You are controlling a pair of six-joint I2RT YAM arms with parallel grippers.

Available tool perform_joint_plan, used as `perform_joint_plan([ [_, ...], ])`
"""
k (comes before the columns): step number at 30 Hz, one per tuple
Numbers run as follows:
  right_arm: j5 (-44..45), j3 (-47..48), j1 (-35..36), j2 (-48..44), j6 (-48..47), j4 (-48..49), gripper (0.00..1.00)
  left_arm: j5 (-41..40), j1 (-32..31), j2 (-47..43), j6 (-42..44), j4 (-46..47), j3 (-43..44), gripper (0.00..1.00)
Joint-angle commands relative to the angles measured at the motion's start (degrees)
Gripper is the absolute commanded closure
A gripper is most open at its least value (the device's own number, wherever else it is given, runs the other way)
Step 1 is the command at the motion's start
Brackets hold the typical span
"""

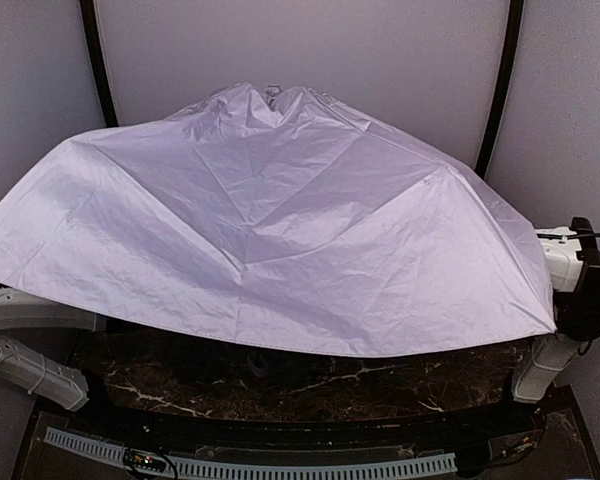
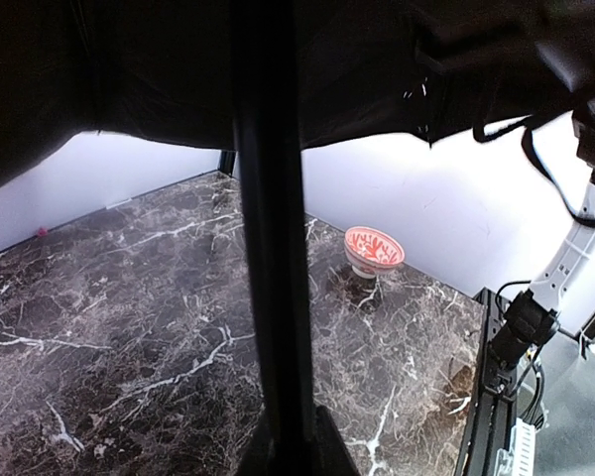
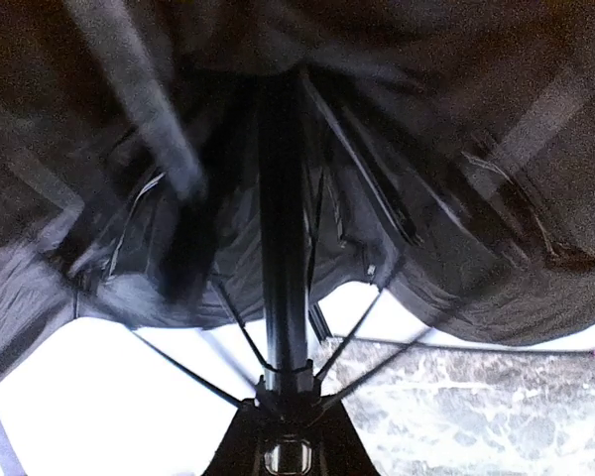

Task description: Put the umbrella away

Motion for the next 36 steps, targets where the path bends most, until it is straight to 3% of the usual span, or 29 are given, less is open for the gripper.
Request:
perform_joint_plan([
  [1,-7.1,-4.8,2.6,8.5,6.4,-24.3,0.89,5.2,-0.7,-2.8,6.8,28.8,6.9,1.00],
  [18,-10.5,-9.2,2.8,8.6,11.9,-21.7,0.88,-1.0,-0.6,-2.9,11.1,31.9,4.3,1.00],
  [36,-8.6,-8.6,4.1,10.8,12.1,-23.4,0.84,1.6,0.4,4.0,4.8,39.7,3.4,1.00],
])
